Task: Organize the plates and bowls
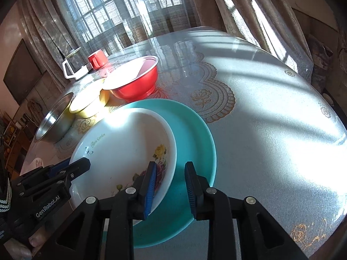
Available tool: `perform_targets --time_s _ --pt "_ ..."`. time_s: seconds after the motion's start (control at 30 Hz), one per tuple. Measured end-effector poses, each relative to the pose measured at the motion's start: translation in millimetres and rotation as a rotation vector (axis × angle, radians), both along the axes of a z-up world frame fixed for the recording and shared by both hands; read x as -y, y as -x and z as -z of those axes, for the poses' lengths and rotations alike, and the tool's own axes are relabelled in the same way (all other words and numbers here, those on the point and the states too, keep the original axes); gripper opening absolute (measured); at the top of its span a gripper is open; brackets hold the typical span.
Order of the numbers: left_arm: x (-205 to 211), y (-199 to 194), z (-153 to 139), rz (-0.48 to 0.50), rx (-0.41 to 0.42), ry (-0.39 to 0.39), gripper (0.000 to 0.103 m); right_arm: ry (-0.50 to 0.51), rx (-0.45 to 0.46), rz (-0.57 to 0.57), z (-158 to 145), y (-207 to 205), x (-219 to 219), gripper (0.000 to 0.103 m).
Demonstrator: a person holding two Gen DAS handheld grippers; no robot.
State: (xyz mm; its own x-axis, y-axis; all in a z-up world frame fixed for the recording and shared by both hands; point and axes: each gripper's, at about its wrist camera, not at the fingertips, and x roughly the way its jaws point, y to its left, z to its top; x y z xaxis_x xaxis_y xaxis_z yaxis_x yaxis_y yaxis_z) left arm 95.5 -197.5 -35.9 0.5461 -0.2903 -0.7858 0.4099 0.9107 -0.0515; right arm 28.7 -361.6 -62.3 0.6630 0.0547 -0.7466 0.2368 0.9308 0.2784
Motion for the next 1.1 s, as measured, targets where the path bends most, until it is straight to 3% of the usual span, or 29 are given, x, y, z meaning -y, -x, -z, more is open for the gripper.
perform_targets --time_s 0.63,1.1 --pt "-32 32 -20 -0.006 0.067 0.033 0.021 0.013 0.027 0.043 -10 16 -5 0.036" --pt "-62 41 -26 -0.039 0.06 0.07 0.021 -0.002 0.077 0.036 -27 26 -18 0.037"
